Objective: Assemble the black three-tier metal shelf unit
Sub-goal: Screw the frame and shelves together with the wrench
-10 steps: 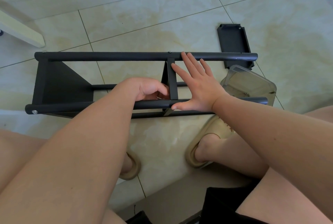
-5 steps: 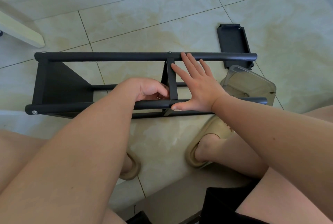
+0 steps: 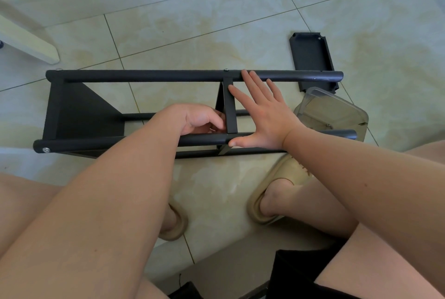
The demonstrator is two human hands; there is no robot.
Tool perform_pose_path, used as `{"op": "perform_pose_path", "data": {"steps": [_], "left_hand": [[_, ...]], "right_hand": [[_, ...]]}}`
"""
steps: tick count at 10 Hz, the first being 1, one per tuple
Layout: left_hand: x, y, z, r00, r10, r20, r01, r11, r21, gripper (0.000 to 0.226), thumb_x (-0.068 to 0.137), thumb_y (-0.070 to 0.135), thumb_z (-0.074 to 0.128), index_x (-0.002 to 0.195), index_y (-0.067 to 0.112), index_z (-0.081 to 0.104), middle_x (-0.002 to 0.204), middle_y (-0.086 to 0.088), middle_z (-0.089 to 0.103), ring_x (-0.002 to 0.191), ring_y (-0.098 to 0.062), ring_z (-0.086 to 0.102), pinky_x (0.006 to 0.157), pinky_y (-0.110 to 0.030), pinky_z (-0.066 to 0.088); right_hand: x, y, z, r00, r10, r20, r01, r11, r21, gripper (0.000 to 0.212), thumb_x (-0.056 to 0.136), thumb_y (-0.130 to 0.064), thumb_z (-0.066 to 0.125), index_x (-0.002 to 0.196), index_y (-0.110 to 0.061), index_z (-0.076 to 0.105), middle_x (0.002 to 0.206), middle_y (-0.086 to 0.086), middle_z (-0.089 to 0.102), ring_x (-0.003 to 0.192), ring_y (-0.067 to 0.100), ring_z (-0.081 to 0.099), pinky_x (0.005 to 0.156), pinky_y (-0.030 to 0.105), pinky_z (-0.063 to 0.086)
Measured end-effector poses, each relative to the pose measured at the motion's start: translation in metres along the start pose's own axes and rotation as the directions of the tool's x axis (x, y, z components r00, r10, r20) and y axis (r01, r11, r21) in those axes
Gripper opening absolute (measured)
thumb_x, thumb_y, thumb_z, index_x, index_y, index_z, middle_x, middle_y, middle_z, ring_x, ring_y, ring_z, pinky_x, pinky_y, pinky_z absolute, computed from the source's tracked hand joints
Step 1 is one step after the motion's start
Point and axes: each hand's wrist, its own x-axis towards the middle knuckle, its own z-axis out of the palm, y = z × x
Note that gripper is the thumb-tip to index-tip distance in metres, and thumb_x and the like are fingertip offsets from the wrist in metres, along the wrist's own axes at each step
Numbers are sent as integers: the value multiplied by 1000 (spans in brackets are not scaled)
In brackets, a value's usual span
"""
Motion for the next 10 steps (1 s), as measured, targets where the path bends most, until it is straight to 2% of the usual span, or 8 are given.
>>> {"op": "perform_pose_path", "data": {"steps": [1, 2, 3, 5, 6, 7, 8, 10], "left_hand": [[2, -2, -2, 999, 2, 32, 1, 997, -73, 22, 93, 3, 49, 90, 10, 69, 87, -7, 65, 79, -20, 58, 82, -31, 47], [1, 1, 1, 997, -68, -24, 70, 993, 90, 17, 97, 15, 53, 100, 13, 69, 80, 2, 71, 72, -13, 64, 69, -24, 51], [-3, 5, 4, 996, -87, -27, 90, 980, 175, 16, 98, 16, 52, 93, 16, 68, 65, 7, 68, 55, -7, 62, 51, -18, 45], [-2, 2, 2, 1000, -28, 1, 28, 998, 54, 21, 96, 3, 49, 97, 12, 69, 93, -4, 70, 87, -19, 62, 84, -28, 47], [-1, 1, 1, 1000, -25, 11, 25, 1000, 6, 23, 96, 3, 47, 108, 10, 66, 99, -6, 68, 90, -20, 61, 87, -30, 47], [1, 1, 1, 998, -60, -23, 62, 995, 80, 20, 97, 14, 52, 107, 11, 69, 91, -2, 71, 83, -17, 63, 78, -29, 50], [-1, 2, 3, 994, -99, -55, 108, 975, 194, 16, 97, 21, 54, 94, 16, 69, 68, 6, 70, 61, -11, 62, 59, -24, 44], [1, 1, 1, 997, -66, -27, 69, 987, 142, 18, 96, 11, 54, 96, 14, 71, 85, 0, 72, 79, -16, 64, 78, -28, 48]], "right_hand": [[0, 0, -1, 1000, 2, 5, -2, 1000, -3, 121, 69, -95, 39, 162, -23, 12, 169, 15, -4, 156, 30, -7, 125, 54, 0], [0, 0, -1, 1000, 1, 1, -1, 1000, 4, 120, 69, -95, 39, 162, -23, 13, 169, 16, -3, 156, 30, -6, 125, 54, 0], [-1, 0, -1, 1000, 1, -2, -1, 1000, 2, 121, 69, -95, 39, 162, -23, 13, 169, 16, -3, 156, 30, -6, 125, 54, 0], [0, 0, -1, 1000, 0, -4, 0, 1000, 2, 121, 69, -95, 38, 162, -23, 14, 169, 16, -3, 156, 30, -6, 125, 54, 0], [0, 0, -1, 1000, 4, 3, -4, 1000, -1, 121, 69, -95, 38, 162, -23, 13, 169, 15, -3, 156, 30, -6, 125, 54, 0], [0, -1, -1, 1000, 3, 2, -3, 1000, 10, 121, 68, -95, 38, 162, -23, 14, 169, 16, -3, 156, 30, -6, 125, 54, 0], [0, 0, -1, 1000, 0, 3, 0, 1000, 8, 120, 69, -95, 38, 162, -23, 13, 169, 16, -4, 156, 30, -6, 125, 54, 0], [0, -1, -1, 1000, 2, 7, -2, 1000, 4, 121, 69, -95, 38, 162, -23, 13, 169, 16, -4, 156, 30, -6, 125, 55, 0]]}}
